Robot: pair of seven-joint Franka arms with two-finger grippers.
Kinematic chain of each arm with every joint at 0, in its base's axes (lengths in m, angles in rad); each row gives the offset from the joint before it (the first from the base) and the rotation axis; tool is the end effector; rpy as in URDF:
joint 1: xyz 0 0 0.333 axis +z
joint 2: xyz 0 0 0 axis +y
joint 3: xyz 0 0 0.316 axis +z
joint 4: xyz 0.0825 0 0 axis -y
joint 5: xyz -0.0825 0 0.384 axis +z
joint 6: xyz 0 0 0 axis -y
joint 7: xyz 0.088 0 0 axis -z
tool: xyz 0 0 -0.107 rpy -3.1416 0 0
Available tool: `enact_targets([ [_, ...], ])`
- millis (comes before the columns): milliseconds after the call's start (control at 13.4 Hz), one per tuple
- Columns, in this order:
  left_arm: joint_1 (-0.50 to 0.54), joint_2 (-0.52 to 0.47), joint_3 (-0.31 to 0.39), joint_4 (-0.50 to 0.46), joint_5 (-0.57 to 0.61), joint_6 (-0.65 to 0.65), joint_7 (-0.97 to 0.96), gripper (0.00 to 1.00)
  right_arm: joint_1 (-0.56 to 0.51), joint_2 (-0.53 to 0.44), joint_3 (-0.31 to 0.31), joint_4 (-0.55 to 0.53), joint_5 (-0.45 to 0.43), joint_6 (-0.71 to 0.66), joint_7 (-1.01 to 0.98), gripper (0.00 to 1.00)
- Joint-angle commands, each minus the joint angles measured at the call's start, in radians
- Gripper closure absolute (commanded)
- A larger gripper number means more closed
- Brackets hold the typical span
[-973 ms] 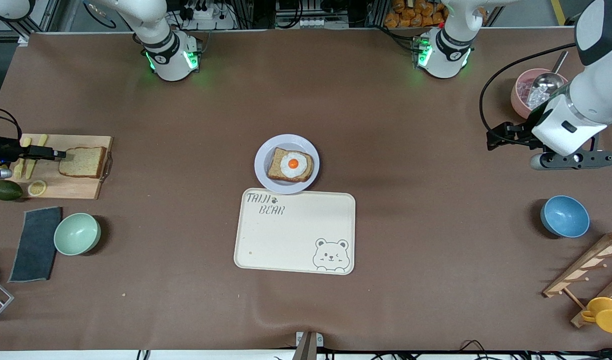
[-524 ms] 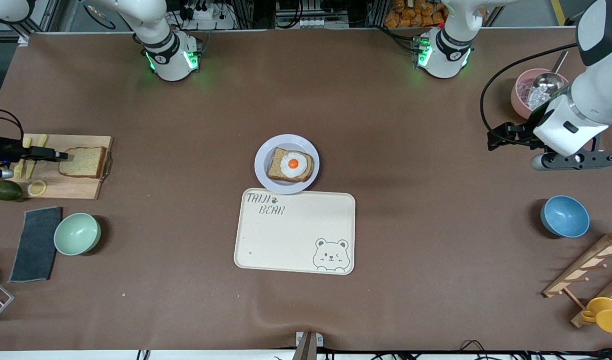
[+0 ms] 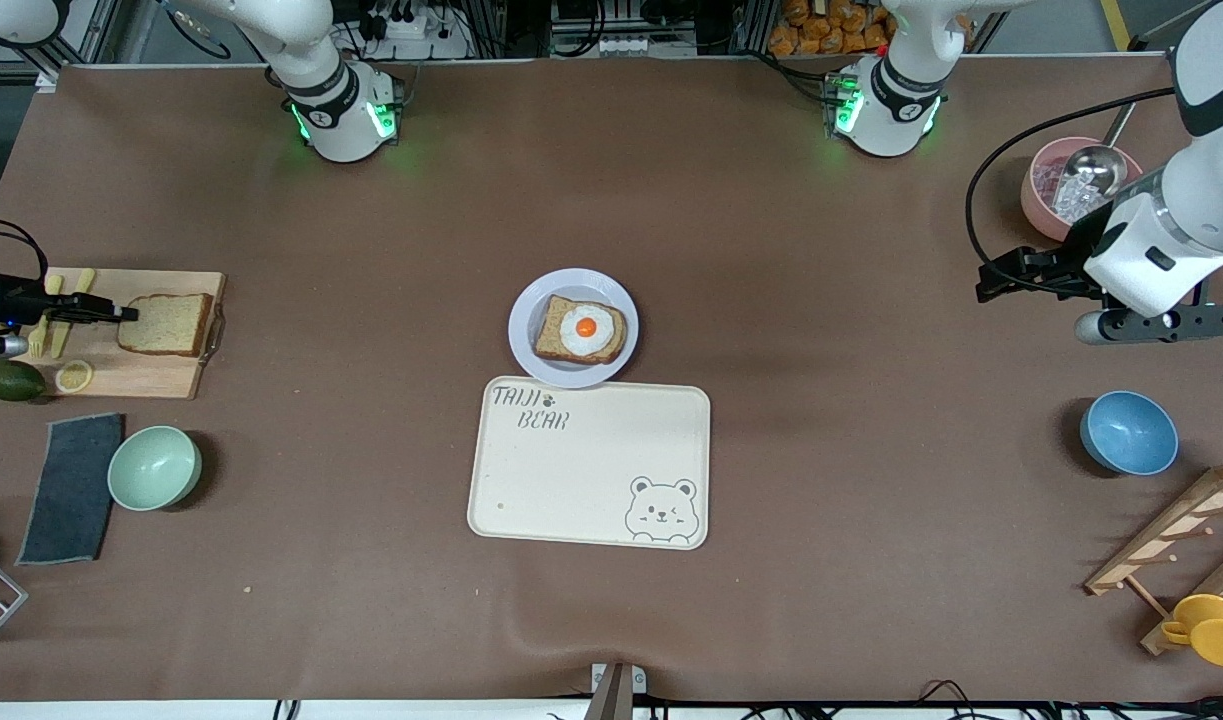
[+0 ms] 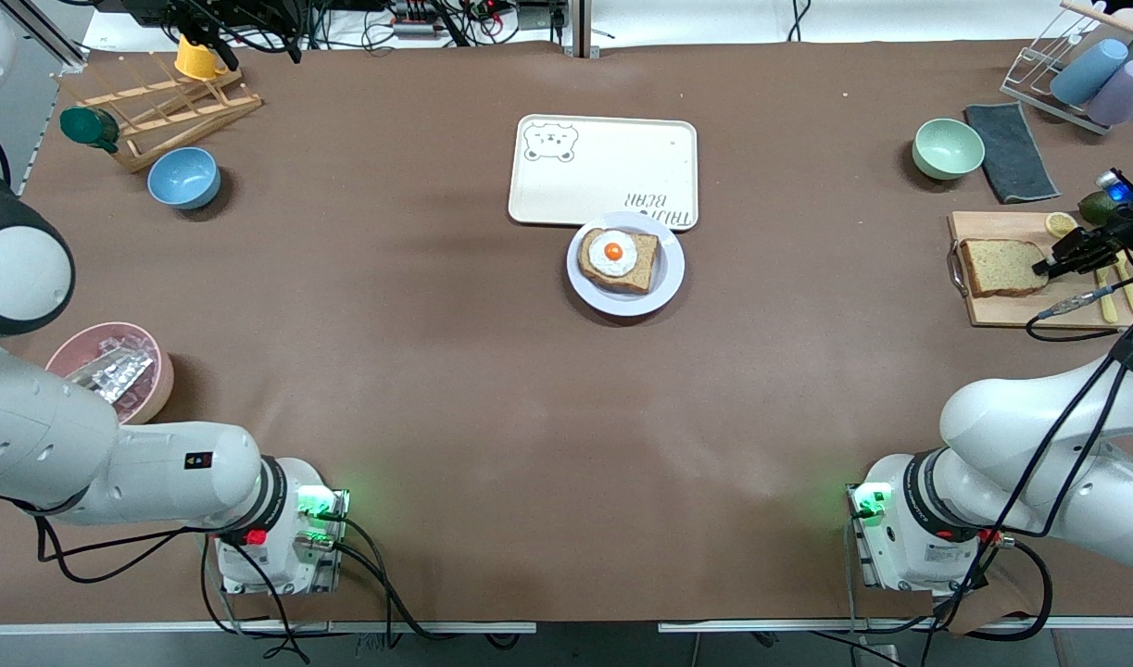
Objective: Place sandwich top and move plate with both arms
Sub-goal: 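Lower the right gripper onto the bread slice and grasp its edge, then lift the bread slice with the right gripper and carry it toward the plate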
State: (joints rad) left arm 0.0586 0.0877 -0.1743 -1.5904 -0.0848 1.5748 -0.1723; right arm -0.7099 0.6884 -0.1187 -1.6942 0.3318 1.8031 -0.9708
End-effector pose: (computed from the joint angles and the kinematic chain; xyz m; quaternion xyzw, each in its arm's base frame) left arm 0.5723 -0.0716 0.5672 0.9970 0.0305 -0.0576 0.0421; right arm 0.4333 -0.4261 0.1687 -0.9548 0.0120 0.0917 0.2825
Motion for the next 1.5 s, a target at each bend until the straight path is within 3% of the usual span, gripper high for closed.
enact_targets([
  [0, 0.004, 0.009, -0.001, 0.01, -0.041, 0.005, 0.017, 0.0, -0.008, 0.011, 0.014, 0.005, 0.004, -0.005, -0.022, 1.0],
  [299, 0.043, 0.021, -0.001, 0.003, -0.17, 0.01, 0.016, 0.0, 0.001, 0.002, 0.019, 0.022, 0.004, -0.019, -0.026, 1.0],
  [823, 0.043, 0.023, -0.001, -0.02, -0.237, 0.011, 0.017, 0.0, 0.053, -0.012, 0.021, 0.218, 0.007, -0.252, -0.014, 1.0],
  [1122, 0.037, 0.024, -0.011, -0.026, -0.245, 0.028, 0.019, 0.0, 0.15, -0.105, 0.024, 0.261, 0.006, -0.332, -0.025, 1.0],
  [1421, 0.05, 0.032, -0.01, -0.052, -0.331, 0.05, 0.12, 0.0, 0.265, -0.19, 0.03, 0.266, 0.016, -0.442, -0.009, 1.0],
])
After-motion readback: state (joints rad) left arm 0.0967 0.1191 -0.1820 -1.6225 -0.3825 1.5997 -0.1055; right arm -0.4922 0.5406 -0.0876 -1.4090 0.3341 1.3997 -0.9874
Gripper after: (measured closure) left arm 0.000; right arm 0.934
